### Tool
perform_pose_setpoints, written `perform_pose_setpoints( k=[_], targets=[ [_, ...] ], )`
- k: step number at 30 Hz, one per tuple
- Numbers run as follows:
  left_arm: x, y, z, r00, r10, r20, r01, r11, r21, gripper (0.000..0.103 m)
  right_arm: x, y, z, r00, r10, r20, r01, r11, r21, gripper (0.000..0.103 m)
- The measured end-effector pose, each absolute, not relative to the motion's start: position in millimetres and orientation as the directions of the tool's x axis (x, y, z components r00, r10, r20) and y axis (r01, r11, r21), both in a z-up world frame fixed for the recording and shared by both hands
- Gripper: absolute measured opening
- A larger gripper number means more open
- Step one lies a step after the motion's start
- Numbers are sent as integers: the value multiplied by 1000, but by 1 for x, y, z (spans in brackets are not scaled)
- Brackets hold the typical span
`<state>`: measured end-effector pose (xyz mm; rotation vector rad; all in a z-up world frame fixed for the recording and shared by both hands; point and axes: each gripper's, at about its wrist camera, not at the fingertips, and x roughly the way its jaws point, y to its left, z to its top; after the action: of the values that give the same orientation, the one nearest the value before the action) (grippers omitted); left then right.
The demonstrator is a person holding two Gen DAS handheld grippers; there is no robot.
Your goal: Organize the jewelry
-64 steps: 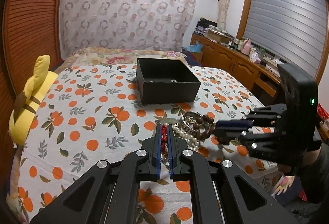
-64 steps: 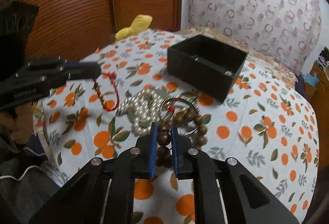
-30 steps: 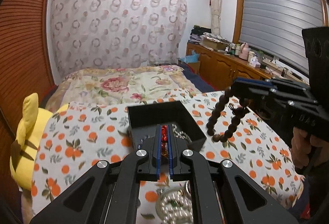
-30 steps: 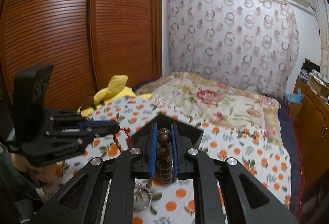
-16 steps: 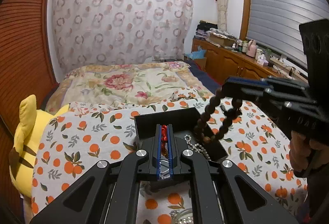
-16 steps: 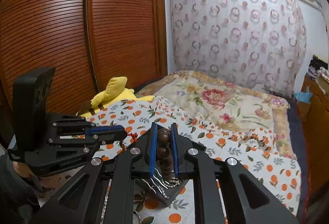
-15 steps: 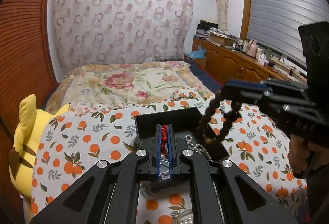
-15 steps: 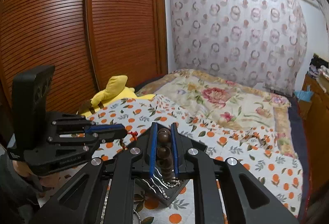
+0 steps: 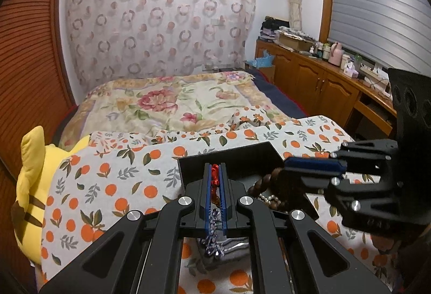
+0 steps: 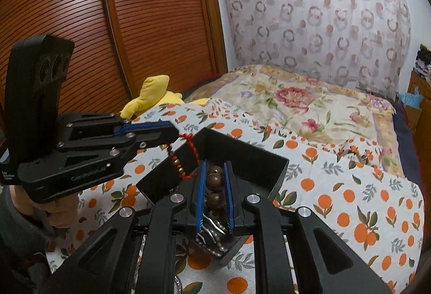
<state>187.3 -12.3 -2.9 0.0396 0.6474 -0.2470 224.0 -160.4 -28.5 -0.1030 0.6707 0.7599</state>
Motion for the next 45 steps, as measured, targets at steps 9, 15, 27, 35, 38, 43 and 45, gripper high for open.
perform_pose_setpoints(
  k=[9,15,27,35,38,43,45],
  targets=[
    [205,-23,-5,760,-190,-621,224,974,-24,13,215,-179,-17,551,574,-606,-648,752,123,26],
    [197,-28,-3,764,-157,-626,196,981,-6,38,194,-204,-14,569,568,-594,-645,757,105,26],
    [136,-16,2,771,-73,-633,114,993,24,73,165,-210,-17,494,614,-615,-703,699,133,26],
    [90,2,-9,774,-119,-622,162,987,13,82,137,-191,-42,481,577,-660,-687,716,125,26],
    [78,5,-14,765,-140,-629,201,979,27,83,131,-187,-54,483,557,-675,-662,737,135,26],
    [59,11,-29,735,-193,-650,258,966,5,86,127,-186,-73,477,516,-711,-612,776,153,26],
    [51,12,-37,724,-207,-658,274,962,-1,86,127,-184,-79,469,501,-727,-600,785,154,26]
  ],
)
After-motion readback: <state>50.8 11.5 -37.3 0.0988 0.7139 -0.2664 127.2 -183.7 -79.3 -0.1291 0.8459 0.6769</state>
